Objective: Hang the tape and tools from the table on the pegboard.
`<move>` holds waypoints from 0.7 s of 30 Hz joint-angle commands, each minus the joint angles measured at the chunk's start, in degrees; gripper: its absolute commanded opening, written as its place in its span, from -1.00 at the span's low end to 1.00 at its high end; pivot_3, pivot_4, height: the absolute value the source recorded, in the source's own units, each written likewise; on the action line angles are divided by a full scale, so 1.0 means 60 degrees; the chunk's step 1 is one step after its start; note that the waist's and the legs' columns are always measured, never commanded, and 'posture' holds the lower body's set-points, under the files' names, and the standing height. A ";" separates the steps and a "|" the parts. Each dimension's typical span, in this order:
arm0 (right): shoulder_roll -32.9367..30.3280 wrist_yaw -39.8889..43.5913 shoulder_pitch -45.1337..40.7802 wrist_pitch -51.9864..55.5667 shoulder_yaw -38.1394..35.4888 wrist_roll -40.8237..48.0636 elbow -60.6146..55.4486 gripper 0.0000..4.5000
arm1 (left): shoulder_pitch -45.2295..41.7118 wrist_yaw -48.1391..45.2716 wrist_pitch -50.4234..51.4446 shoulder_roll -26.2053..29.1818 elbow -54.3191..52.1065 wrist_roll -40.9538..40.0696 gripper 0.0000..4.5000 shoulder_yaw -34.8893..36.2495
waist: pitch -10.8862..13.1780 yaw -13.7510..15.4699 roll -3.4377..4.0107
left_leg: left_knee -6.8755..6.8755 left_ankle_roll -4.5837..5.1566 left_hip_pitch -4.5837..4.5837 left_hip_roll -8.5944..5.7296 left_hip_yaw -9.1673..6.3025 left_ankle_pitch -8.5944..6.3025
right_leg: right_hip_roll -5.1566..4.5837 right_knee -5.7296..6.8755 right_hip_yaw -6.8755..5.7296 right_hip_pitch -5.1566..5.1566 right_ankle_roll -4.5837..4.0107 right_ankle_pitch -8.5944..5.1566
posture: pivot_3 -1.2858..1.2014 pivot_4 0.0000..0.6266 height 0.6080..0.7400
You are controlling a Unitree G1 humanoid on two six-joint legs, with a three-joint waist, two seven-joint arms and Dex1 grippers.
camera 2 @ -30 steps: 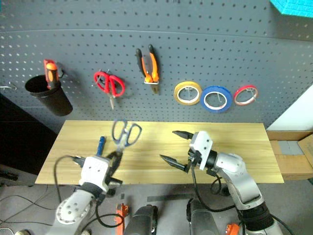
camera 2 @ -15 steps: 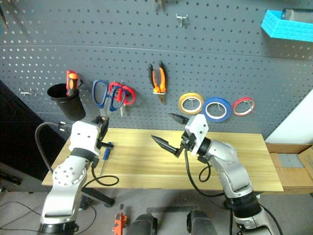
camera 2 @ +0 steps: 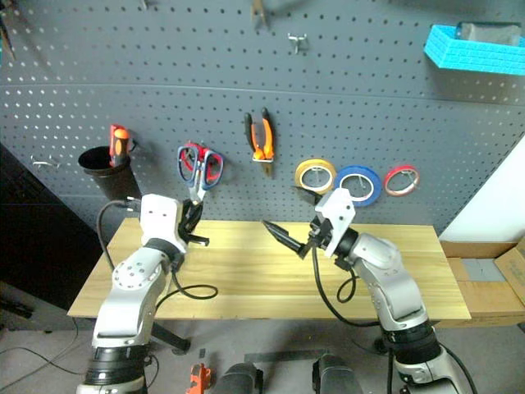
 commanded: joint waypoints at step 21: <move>0.0144 0.0762 -0.0606 0.0824 0.2833 -0.1344 0.0107 1.00 | 0.1955 0.0311 0.0357 0.0383 0.1814 -0.0333 0.97 0.1153 | 0.0458 -0.0352 0.0020 | -0.0069 0.0006 0.0150 0.0052 -0.0015 -0.0001 | 0.0014 -0.0005 -0.0014 0.0099 -0.0114 -0.0074 | 0.06 -0.27 1.00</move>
